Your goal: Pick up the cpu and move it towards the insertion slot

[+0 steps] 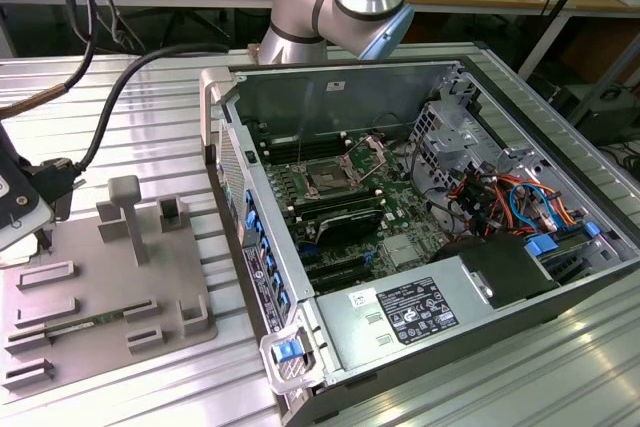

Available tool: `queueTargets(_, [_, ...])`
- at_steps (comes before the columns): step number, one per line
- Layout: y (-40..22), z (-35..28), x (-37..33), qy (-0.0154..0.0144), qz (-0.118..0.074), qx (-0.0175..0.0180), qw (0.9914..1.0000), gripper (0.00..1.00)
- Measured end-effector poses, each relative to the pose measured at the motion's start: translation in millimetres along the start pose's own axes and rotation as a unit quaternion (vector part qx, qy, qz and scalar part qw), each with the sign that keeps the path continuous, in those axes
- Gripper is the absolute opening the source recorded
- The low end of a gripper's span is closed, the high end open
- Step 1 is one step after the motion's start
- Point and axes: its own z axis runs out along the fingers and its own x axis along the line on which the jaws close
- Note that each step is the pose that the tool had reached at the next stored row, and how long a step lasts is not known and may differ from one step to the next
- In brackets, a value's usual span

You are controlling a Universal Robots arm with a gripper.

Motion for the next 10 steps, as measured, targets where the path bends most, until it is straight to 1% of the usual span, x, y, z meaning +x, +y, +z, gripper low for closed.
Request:
queueTargets(4, [0.4,-6.8,0.1,0.0002,0.0,0.0,1.0,0.55])
queueTargets(5, [0.5,-8.6,0.1,0.0006,0.0,0.0001,1.0,0.55])
queueTargets(6, [0.5,-9.6,0.1,0.0008,0.0,0.0002,1.0,0.55])
queueTargets(10, [0.6,-10.6,0.1,0.0007,0.0,0.0001,1.0,0.55])
